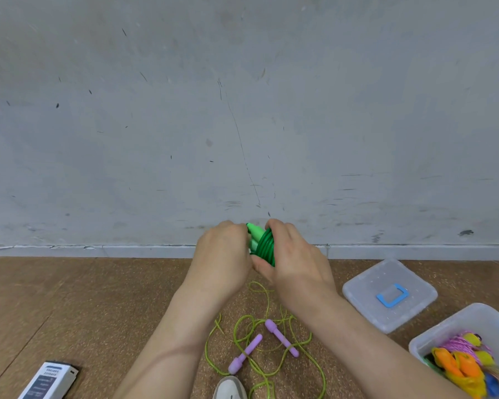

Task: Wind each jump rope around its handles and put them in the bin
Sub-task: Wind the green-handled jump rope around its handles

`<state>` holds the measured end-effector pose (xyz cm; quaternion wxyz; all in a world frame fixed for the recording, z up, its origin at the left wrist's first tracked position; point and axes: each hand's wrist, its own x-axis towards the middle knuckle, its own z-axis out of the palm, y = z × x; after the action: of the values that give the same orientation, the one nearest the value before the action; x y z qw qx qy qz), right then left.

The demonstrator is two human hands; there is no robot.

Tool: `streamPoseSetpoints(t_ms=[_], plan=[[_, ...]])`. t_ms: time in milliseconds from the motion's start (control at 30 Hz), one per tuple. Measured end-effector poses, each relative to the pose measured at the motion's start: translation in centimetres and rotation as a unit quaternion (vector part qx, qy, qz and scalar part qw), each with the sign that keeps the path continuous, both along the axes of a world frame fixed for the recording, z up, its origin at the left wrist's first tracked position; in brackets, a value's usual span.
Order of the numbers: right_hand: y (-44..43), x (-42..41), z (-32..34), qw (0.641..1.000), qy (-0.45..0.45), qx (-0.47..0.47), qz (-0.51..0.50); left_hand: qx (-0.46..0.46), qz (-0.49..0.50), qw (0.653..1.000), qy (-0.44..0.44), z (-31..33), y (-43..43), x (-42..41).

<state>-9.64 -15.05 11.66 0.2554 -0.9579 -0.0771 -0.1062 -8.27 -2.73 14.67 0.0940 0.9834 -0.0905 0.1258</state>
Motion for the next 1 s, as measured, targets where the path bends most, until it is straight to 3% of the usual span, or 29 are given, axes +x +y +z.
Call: streamPoseSetpoints(t_ms=[67,133,200,333,400,467,567,667,700,767,833,900,933,1000], plan=[[-0.2,-0.1,0.1,1.0,-0.021,0.001,0.003,-0.088,-0.005,0.996,-0.014,-0.2,0.4,0.0],[-0.4,0.0,0.2,0.999,-0.046,0.0,0.01,-0.236,0.025,0.971,-0.03,0.0,1.0,0.1],[-0.5,0.0,0.3,0.998,-0.059,0.002,0.015,-0.374,0.049,0.926,-0.024,-0.1,1.4,0.3],[-0.8,0.1,0.0,0.996,-0.069,0.035,0.037,-0.56,0.048,0.827,0.034,-0.6,1.8,0.9],[-1.1,0.4,0.0,0.99,-0.039,0.118,0.071,-0.611,0.045,0.788,0.061,-0.8,1.9,1.2],[-1.4,0.8,0.2,0.959,0.025,0.267,0.095,-0.637,0.045,0.762,0.111,-0.7,1.7,1.3],[-1.6,0.9,0.8,0.868,0.158,0.46,0.103,-0.698,-0.006,0.686,0.204,-0.5,0.9,1.0],[-2.2,1.0,1.4,0.797,0.218,0.552,0.108,-0.772,-0.041,0.59,0.234,-0.3,0.7,0.9],[-2.5,1.0,1.5,0.782,0.231,0.568,0.113,-0.78,-0.052,0.578,0.235,-0.3,0.7,0.8],[-2.8,0.9,1.6,0.754,0.258,0.591,0.122,-0.766,-0.06,0.602,0.216,-0.7,0.4,0.8],[-2.6,0.8,1.5,0.728,0.286,0.609,0.131,-0.689,-0.068,0.708,0.136,-1.1,0.3,0.9],[-2.4,0.6,1.4,0.708,0.305,0.621,0.14,-0.488,-0.081,0.869,-0.01,-1.3,0.4,1.2],[-2.4,0.6,1.3,0.703,0.311,0.624,0.139,-0.347,-0.086,0.93,-0.086,-1.2,0.4,1.2],[-2.5,0.6,1.3,0.712,0.313,0.617,0.122,-0.108,-0.064,0.978,-0.165,-0.8,0.4,1.0]])
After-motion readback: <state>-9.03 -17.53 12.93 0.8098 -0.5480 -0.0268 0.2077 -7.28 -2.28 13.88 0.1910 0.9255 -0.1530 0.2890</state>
